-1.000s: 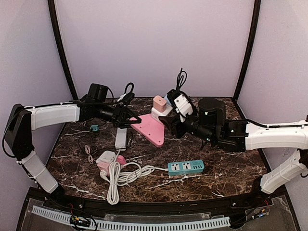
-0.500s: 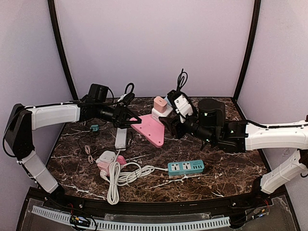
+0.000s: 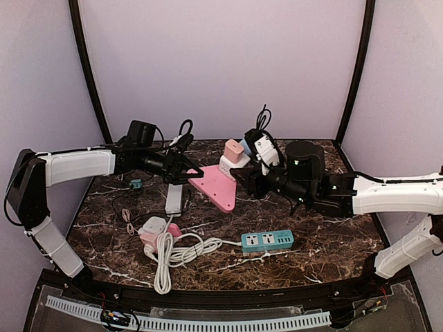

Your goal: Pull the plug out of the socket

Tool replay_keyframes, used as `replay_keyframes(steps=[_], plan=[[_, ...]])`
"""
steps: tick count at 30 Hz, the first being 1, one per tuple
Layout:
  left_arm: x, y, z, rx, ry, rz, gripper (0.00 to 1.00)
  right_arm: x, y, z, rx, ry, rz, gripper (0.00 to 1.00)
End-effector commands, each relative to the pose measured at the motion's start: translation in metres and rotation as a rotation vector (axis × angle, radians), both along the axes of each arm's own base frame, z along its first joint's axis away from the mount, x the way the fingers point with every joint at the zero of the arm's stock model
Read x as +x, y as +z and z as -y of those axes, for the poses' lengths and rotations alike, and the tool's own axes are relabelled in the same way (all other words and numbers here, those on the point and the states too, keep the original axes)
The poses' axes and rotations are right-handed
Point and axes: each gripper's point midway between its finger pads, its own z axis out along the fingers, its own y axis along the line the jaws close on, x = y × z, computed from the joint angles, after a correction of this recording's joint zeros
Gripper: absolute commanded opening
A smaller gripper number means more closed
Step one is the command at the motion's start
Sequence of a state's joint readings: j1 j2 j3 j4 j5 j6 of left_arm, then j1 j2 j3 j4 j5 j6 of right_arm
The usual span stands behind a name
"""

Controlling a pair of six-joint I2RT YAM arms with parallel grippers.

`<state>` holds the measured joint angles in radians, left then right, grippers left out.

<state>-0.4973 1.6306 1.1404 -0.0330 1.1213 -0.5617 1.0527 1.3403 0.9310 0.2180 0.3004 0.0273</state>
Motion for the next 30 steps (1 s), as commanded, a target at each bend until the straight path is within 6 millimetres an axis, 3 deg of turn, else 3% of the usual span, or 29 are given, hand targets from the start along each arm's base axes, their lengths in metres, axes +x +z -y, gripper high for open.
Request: replay_keyframes(steps=[1,13,30], plan=[[-0.009,0.007,0.006,-0.016,-0.047,0.066,0.01,0.006,0.063,0.013,0.246,-0.036,0.047,0.0],[-0.005,0.003,0.005,0.012,-0.02,0.078,0.01,-0.005,0.061,0.007,0.221,-0.006,0.097,0.0],[0.0,-0.008,0.004,0.055,0.008,0.05,0.01,-0.026,0.057,-0.017,0.085,-0.027,0.245,0.0]])
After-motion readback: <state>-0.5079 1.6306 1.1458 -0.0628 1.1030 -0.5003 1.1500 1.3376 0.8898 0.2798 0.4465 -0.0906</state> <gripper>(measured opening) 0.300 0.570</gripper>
